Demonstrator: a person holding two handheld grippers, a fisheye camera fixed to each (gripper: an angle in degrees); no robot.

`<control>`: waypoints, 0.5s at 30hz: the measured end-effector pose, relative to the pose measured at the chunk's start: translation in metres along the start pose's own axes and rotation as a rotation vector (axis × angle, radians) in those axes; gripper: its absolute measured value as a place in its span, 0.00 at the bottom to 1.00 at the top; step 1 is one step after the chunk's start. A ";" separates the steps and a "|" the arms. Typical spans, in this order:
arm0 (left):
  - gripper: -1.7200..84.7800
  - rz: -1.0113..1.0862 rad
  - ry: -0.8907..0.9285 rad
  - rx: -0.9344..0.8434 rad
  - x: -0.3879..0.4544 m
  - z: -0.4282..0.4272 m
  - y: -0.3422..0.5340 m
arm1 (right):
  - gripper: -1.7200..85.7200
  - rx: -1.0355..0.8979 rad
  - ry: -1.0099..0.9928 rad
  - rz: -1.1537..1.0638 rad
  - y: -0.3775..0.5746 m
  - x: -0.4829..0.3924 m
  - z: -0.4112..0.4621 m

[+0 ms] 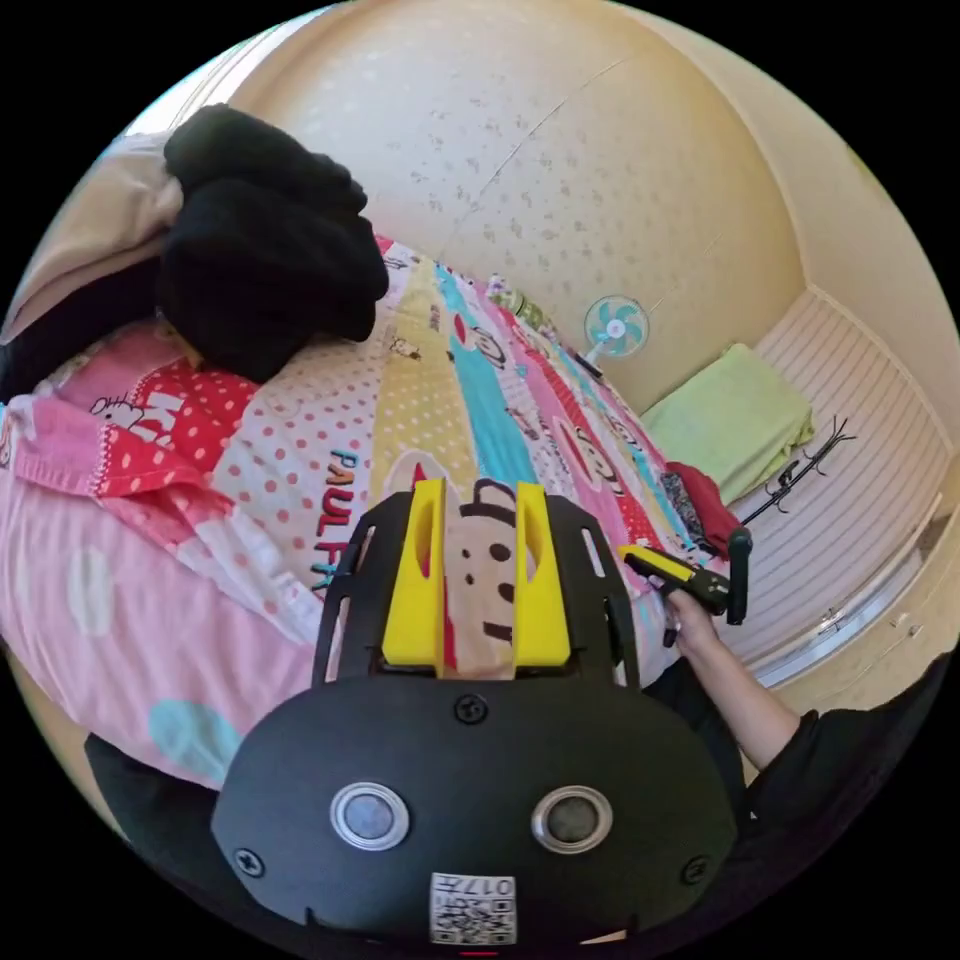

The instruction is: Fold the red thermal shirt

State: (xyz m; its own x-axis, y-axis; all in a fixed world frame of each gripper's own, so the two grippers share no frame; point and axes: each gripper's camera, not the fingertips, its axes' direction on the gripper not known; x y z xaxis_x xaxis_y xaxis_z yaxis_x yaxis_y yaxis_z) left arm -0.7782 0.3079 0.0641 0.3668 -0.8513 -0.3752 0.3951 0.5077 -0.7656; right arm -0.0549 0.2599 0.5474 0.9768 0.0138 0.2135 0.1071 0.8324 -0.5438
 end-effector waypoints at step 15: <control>0.12 0.284 -0.251 -0.422 0.080 0.224 0.052 | 0.11 0.487 -0.228 0.420 0.109 0.272 -0.198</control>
State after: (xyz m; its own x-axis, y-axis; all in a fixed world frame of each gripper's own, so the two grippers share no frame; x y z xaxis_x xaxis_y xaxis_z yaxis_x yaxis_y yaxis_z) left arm -0.5395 0.2959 0.1114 0.6190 -0.6054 -0.5003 -0.1001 0.5710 -0.8148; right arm 0.2594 0.2449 0.3855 0.8481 0.4625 0.2586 -0.4208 0.8844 -0.2017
